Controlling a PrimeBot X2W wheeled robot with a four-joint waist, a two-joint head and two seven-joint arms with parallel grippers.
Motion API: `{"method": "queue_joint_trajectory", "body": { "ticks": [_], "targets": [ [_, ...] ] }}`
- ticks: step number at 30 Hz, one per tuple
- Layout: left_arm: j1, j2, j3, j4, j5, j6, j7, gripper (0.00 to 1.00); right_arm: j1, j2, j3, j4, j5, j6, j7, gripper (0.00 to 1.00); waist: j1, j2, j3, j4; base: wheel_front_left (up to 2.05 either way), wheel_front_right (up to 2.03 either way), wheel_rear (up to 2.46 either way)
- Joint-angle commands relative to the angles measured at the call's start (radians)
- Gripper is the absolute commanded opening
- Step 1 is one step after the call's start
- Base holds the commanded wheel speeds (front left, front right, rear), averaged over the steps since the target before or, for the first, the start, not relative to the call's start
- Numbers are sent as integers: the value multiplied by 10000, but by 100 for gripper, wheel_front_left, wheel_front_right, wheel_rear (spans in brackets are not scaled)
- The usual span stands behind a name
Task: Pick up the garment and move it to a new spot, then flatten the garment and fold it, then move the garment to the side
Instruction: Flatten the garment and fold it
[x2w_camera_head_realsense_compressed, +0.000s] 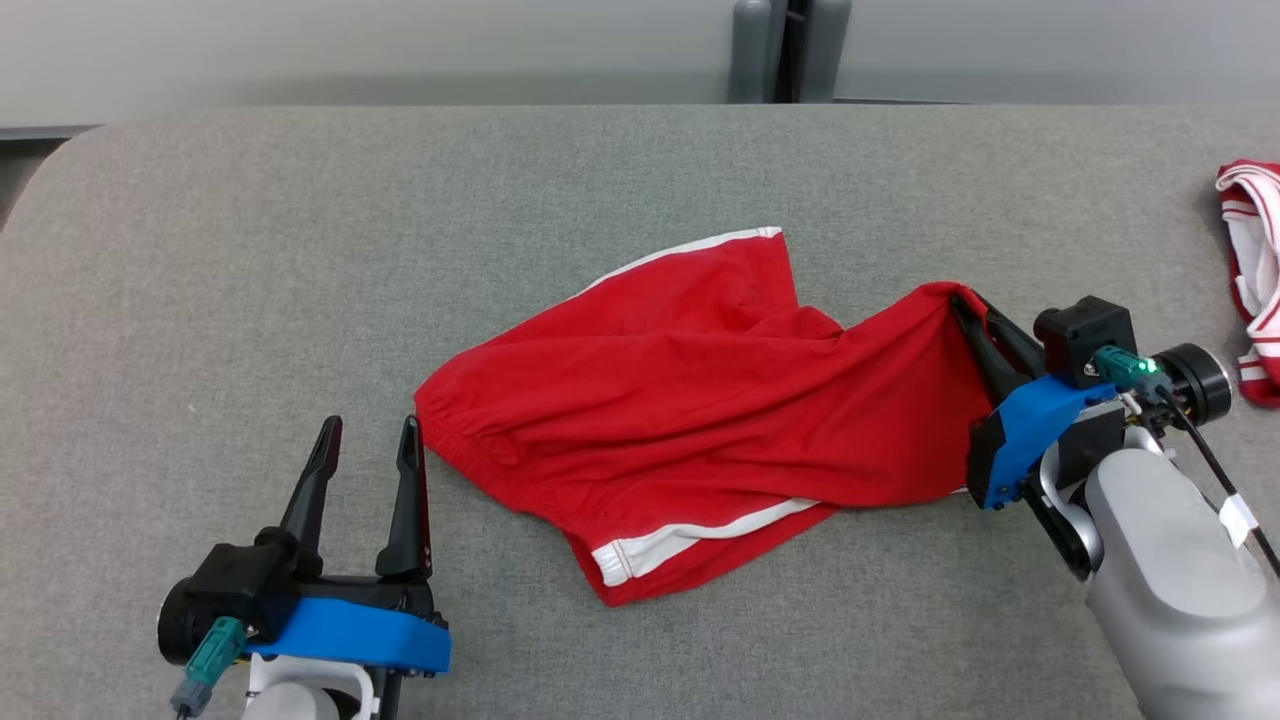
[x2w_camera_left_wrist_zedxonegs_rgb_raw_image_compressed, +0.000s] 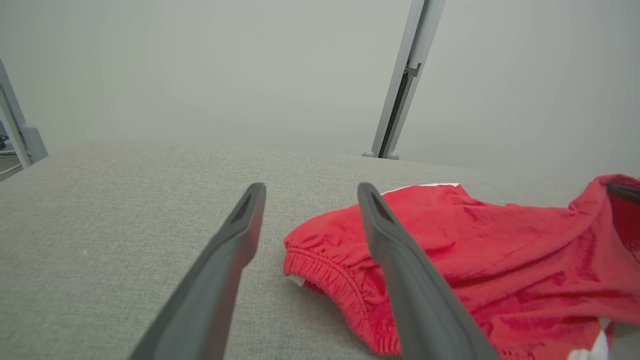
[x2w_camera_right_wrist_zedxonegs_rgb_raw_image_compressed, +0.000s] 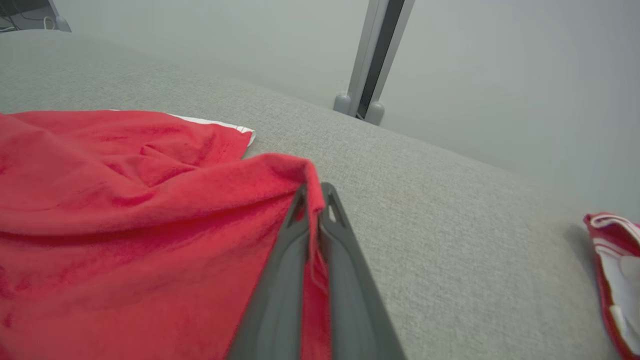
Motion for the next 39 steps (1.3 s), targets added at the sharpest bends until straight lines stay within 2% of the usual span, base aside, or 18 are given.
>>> {"method": "queue_joint_trajectory", "body": {
  "ticks": [1,2,3,4,9,14,20,28,33,39],
  "targets": [
    [-120,39,-1,-19,-29,66,-30,100,-273,122,41,322,42,-8,-105,0,0,-1,109,110,0,0,0],
    [-118,37,-7,-13,-31,72,-28,100,-415,153,83,608,30,-8,-223,23,0,-1,131,124,0,0,0],
    [-121,37,-5,-12,-27,82,-30,100,-564,193,90,867,22,-8,-367,73,0,-1,150,124,0,0,0],
    [-121,36,-1,-7,-12,86,-28,100,-680,226,61,1138,42,-8,-512,100,0,-1,161,119,0,0,0],
    [-12,39,113,14,141,71,-30,100,-921,554,-147,1913,243,-8,-1480,100,0,-1,13,-124,0,0,0],
    [214,39,291,-6,319,-8,-28,100,-334,629,-582,1521,231,-8,-1848,100,0,-1,-299,-529,0,0,0],
    [453,39,469,-51,469,-78,-28,100,981,761,-1510,-530,157,-8,-1850,100,0,-1,-595,-928,0,0,0],
    [810,39,639,-73,639,-145,-30,100,3570,1369,-2671,-3563,-182,-7,-1848,100,0,-1,-1000,-1296,0,0,0],
    [1014,39,675,-82,684,-200,-30,100,4814,1797,-3033,-4794,-492,-7,-1849,100,0,-1,-1192,-1351,0,0,0],
    [1151,39,760,-61,767,-140,-28,100,5660,2123,-3146,-5516,-606,-7,-1850,100,0,-1,-1299,-1353,0,0,0]
  ]
}}
